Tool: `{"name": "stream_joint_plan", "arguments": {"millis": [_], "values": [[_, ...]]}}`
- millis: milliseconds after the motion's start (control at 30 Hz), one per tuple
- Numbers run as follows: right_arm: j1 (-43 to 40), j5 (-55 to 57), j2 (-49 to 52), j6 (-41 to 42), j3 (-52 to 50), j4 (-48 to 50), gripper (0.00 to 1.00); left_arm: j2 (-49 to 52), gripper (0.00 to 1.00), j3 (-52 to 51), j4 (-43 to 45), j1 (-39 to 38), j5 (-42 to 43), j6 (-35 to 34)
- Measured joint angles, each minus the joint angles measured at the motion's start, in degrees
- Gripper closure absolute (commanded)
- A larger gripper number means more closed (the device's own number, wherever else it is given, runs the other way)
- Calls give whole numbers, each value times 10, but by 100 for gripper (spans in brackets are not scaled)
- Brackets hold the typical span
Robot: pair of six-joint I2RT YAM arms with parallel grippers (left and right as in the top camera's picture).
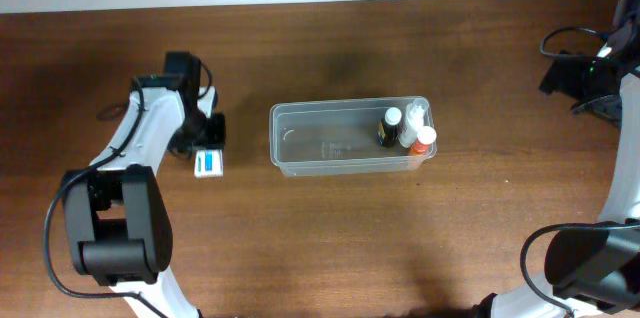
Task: Pack container
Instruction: 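Lift the Panadol box and carry it right into the container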
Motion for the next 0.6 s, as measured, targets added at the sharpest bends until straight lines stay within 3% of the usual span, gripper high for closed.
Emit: {"name": "stream_joint_plan", "arguments": {"millis": [300,600], "values": [[0,0,0,0,0,0,2,0,58,173,-99,-20,46,19],[0,0,0,0,0,0,2,0,58,268,-144,-139,66,110]]}}
